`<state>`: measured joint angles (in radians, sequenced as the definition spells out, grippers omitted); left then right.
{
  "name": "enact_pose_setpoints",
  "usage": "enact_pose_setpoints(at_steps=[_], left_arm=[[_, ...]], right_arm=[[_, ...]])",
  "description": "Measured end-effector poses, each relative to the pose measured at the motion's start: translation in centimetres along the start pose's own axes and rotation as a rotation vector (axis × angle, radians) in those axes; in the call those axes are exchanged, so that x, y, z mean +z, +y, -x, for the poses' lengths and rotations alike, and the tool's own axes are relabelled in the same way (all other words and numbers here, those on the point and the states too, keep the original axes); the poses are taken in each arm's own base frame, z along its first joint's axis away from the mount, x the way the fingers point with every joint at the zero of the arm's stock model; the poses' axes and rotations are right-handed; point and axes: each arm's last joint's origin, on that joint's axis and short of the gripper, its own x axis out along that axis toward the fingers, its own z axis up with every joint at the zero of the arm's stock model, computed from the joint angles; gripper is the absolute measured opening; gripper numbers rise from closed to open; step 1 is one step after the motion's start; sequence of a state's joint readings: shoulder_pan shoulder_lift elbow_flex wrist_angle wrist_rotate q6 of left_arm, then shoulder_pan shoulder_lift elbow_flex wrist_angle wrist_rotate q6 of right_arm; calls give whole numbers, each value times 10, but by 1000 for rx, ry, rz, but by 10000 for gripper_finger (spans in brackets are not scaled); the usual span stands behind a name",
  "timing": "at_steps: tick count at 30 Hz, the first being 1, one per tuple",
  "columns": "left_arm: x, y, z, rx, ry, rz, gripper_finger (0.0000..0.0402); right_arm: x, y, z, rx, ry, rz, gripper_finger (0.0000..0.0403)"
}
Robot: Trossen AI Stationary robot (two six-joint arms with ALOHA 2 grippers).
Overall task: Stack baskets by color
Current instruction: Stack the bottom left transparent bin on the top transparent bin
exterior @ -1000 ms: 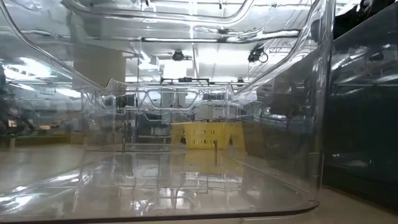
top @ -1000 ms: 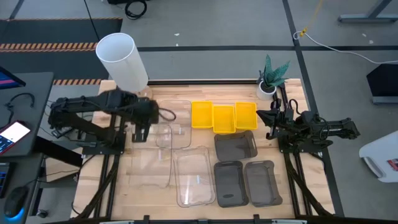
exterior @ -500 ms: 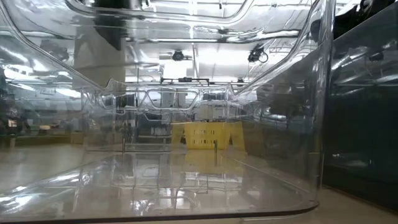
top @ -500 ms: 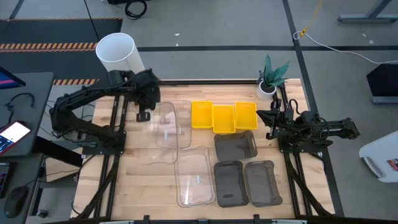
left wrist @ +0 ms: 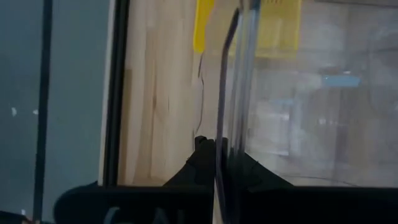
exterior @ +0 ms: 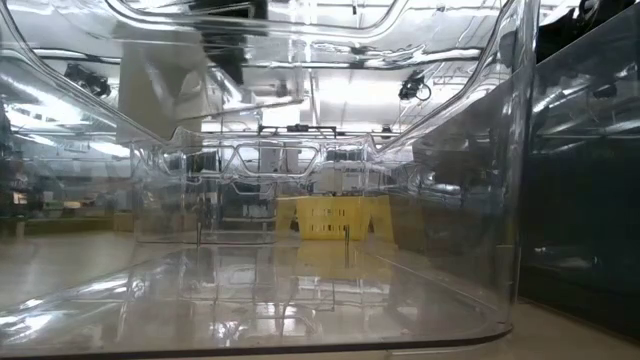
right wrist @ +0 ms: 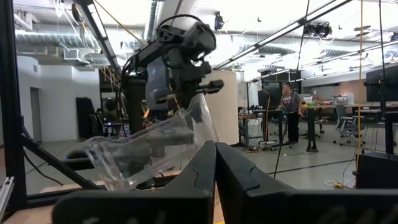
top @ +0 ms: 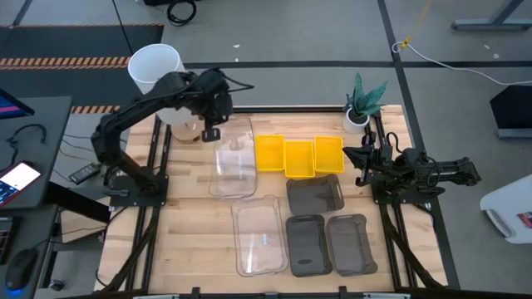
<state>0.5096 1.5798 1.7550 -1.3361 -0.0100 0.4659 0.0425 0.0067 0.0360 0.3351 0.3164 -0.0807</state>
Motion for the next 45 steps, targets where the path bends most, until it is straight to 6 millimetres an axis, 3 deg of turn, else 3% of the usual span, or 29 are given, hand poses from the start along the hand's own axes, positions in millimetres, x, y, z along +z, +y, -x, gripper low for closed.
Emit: enact_pose_setpoints(at_steps=[4, 16, 24, 35, 45], left_arm=[[3, 5, -16, 9, 70, -6, 9], [-1, 9, -20, 8, 85, -62, 9], [-10, 4, -45, -34, 152, -76, 9], [-10, 0, -48, -157, 111, -68, 10], [-6, 2, -77, -212, 214, -58, 10]], right_arm=[[0, 0, 0, 0, 1, 1, 16], [0, 0, 0, 0, 1, 0, 16], [0, 0, 0, 0, 1, 0, 16], [0, 0, 0, 0, 1, 0, 16], [0, 0, 0, 0, -1, 0, 16]])
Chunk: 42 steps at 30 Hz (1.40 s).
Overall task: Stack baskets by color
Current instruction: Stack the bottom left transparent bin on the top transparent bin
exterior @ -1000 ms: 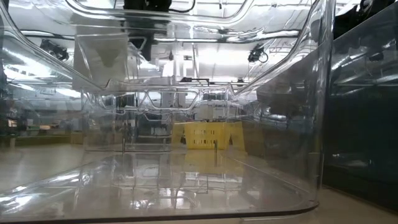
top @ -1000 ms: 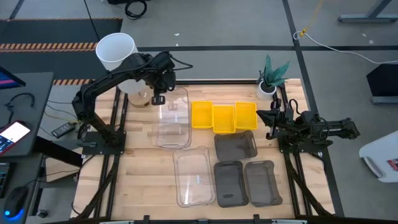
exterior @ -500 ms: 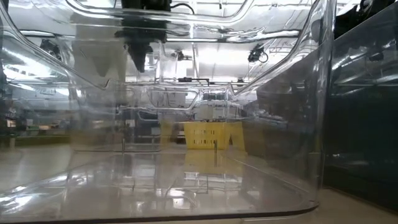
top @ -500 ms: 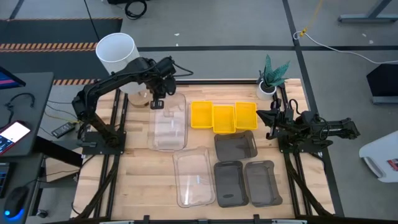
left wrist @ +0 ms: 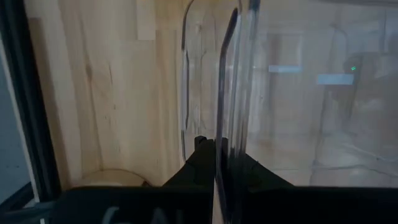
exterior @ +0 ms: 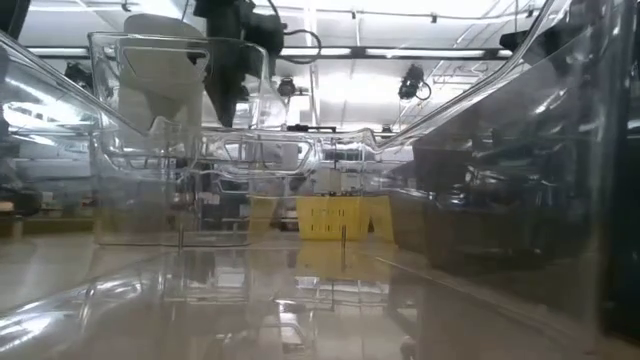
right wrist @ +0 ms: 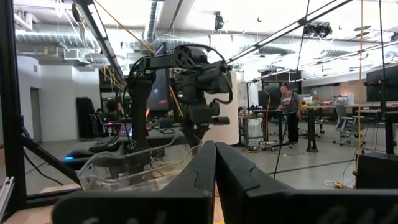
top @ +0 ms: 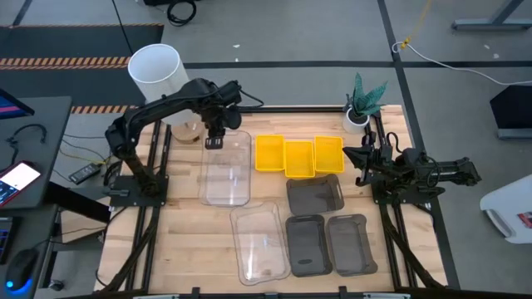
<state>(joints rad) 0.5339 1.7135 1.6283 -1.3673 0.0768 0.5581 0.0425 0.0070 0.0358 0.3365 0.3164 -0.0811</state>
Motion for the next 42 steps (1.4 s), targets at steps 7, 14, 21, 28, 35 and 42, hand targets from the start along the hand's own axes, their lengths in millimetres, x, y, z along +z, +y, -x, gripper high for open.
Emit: enact_pose_setpoints(at_steps=[7, 14, 21, 28, 35, 42], left_arm=[[5, 4, -11, -20, 16, 0, 15], [11, 0, -14, 0, 10, -17, 93], [11, 1, -14, 23, 22, 3, 175], [11, 2, -13, 28, 18, 6, 159], [14, 5, -22, 19, 39, 4, 47], [12, 9, -24, -33, 18, -26, 11]], right_arm=[[0, 0, 0, 0, -1, -1, 16], [0, 0, 0, -1, -4, -1, 16], [1, 0, 0, 0, -5, -2, 16], [0, 0, 0, 0, -5, -2, 16], [0, 0, 0, 0, -5, -2, 16], [1, 0, 0, 0, -5, -2, 16]])
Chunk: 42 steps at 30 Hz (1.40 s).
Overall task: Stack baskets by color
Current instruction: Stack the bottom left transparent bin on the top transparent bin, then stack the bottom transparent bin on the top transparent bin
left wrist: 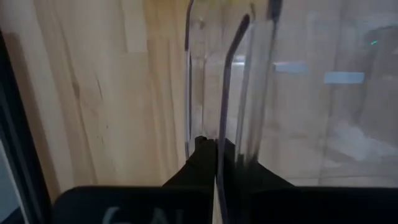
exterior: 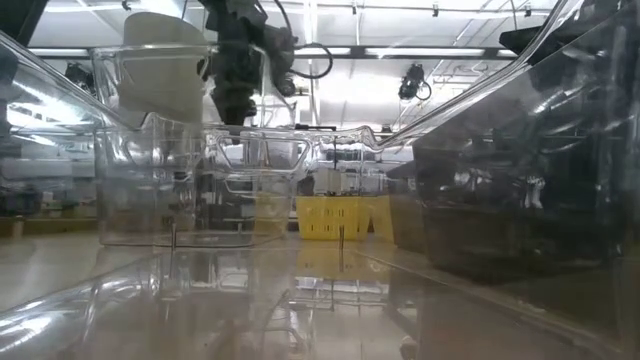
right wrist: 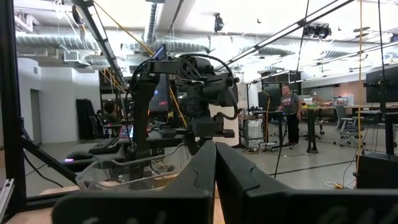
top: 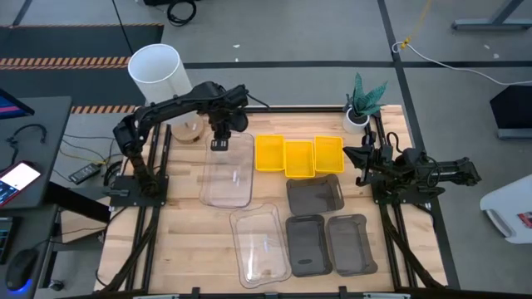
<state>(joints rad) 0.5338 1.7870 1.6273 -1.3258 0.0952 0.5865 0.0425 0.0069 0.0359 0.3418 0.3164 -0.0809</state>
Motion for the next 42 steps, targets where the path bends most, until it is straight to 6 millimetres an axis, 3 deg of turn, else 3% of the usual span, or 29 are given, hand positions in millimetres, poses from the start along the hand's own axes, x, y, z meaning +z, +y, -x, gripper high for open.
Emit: enact_pose_setpoints(at_steps=[10, 19, 27, 35, 42], left_arm=[[-3, 4, 0, -38, -10, 20, 9], [6, 14, -30, -78, 56, 34, 13], [12, 16, -37, -46, 57, 39, 100], [16, 8, -23, 83, 83, 13, 193], [28, -7, 8, 159, -18, -14, 195]], right_arm=[[0, 0, 0, 0, 0, 0, 16], [0, 0, 0, 0, 0, 0, 16], [0, 0, 0, 0, 0, 0, 16], [0, 0, 0, 1, 0, 0, 16], [0, 0, 0, 3, 0, 0, 16]])
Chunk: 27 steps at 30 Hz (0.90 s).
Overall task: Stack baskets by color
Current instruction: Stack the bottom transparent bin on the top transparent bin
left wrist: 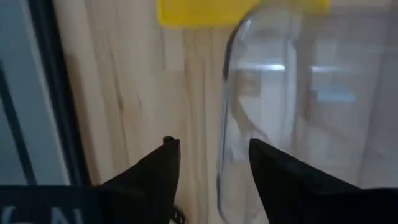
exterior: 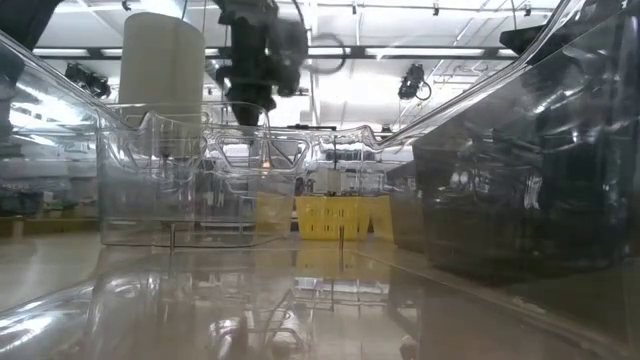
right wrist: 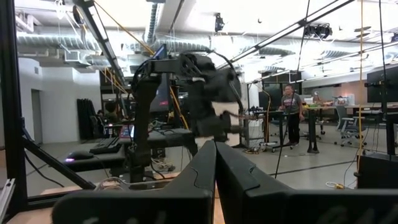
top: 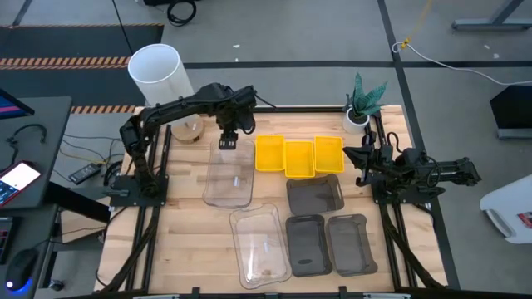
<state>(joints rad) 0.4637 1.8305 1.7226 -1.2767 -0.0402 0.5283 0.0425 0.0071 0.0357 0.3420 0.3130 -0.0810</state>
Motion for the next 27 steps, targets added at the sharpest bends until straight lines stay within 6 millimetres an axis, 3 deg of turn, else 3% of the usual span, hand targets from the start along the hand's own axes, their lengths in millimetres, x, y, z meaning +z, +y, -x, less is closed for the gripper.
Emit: enact_pose_setpoints(at_steps=[5, 10, 19, 27], left_arm=[[7, -19, 30, 60, -154, -23, 175], [9, -58, 54, 86, -295, -106, 161], [-2, -129, 60, 115, -482, -84, 145], [9, -176, 52, -27, -561, 112, 147]], right_arm=[[0, 0, 0, 0, 0, 0, 16], [0, 0, 0, -1, -1, -1, 16], [0, 0, 0, 0, -1, 0, 16], [0, 0, 0, 0, -2, 0, 16]])
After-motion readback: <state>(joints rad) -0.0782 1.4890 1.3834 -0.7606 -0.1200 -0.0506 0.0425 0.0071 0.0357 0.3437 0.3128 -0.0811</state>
